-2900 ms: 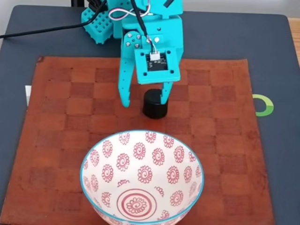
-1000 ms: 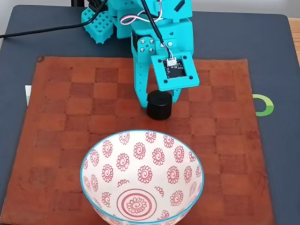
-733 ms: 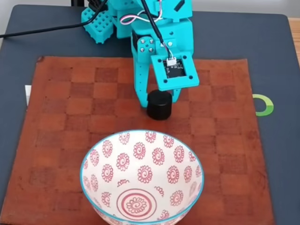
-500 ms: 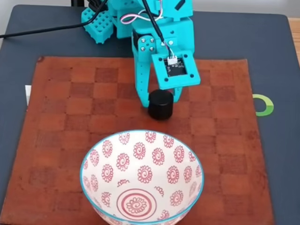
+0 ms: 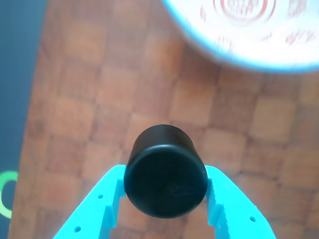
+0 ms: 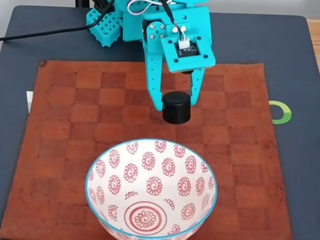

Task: Grasp a black cylinder and put it in a bowl.

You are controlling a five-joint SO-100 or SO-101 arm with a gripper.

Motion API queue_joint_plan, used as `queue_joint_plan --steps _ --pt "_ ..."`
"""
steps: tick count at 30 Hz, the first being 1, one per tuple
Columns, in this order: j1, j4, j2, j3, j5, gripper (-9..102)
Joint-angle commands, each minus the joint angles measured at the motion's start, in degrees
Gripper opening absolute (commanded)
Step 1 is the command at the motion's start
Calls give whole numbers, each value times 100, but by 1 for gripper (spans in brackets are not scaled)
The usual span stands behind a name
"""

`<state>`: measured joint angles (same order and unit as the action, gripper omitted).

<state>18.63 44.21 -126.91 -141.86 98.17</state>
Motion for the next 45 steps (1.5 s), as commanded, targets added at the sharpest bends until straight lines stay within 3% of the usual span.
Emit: queue_joint_plan --steps 1,8,28,41,45 --pt "-158 -70 -18 562 9 13" --pt "-439 -79 97 1406 9 13" --pt "-835 -88 2988 4052 0 13" --pt "-984 -79 4175 4368 53 13" --pt "-958 -79 4359 4368 53 19"
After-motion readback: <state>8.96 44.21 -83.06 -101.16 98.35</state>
